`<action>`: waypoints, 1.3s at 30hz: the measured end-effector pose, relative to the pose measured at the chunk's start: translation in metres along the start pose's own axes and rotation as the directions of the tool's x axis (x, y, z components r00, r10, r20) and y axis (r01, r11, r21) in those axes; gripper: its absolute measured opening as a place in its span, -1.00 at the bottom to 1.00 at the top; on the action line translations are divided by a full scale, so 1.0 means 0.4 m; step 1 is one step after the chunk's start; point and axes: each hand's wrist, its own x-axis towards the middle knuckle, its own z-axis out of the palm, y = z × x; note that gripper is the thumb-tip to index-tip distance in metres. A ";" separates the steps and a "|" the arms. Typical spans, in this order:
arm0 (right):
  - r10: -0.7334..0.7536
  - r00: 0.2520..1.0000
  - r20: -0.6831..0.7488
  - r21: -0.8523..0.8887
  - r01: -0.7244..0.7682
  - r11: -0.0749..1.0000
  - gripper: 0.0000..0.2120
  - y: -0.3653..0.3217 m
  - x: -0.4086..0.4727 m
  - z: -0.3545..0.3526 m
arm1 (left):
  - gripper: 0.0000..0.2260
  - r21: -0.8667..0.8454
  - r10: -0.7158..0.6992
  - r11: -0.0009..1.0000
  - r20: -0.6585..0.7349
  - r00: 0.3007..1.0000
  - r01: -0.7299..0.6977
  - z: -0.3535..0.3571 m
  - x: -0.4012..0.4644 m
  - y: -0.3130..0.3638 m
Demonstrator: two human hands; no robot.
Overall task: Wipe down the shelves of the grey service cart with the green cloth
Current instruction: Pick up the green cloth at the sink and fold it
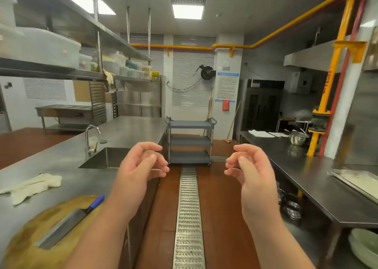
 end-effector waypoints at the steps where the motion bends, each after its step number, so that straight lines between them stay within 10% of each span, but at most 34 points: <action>1: 0.000 1.000 0.007 -0.005 0.000 1.000 -0.76 0.007 0.002 -0.004 | -0.84 0.012 0.003 1.000 -0.012 1.000 -0.002 0.004 0.001 -0.007; 39: 0.227 0.974 -0.004 -0.010 -0.227 0.974 -0.76 0.922 0.830 0.421 | -0.78 0.058 -0.175 0.982 -0.067 0.982 0.179 -0.198 1.008 -0.844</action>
